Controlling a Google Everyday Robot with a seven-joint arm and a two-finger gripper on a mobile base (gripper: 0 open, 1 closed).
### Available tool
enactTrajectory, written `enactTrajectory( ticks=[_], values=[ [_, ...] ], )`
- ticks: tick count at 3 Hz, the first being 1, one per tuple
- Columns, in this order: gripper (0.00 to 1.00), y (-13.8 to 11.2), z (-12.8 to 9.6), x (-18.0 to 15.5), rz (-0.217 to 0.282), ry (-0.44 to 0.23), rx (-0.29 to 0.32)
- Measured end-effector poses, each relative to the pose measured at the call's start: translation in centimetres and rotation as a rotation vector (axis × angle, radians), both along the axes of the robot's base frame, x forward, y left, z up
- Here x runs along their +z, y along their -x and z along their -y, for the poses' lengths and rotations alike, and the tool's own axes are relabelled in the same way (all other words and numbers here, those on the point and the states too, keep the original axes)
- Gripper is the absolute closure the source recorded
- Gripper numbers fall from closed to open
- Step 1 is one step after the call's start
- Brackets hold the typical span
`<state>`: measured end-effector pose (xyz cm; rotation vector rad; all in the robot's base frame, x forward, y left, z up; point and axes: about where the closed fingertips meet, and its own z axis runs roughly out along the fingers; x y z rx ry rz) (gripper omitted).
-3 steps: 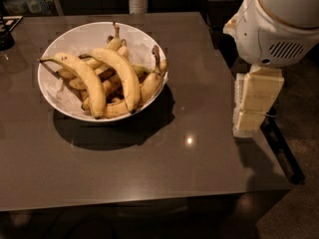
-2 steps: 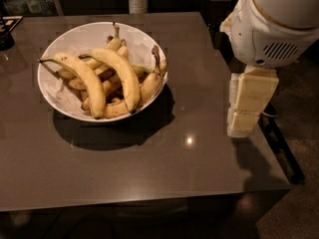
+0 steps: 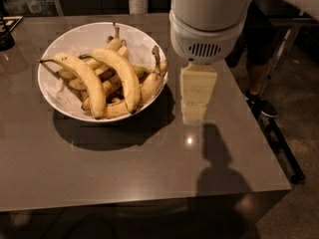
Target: Pick banana from white bowl
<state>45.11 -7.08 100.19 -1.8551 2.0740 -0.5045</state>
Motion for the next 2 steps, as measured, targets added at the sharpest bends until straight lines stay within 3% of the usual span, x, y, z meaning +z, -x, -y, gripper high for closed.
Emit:
enactTrajectory(
  ticks=[2],
  values=[
    [0.0,0.55,-0.27,2.23,0.064,-0.007,-0.014]
  ],
)
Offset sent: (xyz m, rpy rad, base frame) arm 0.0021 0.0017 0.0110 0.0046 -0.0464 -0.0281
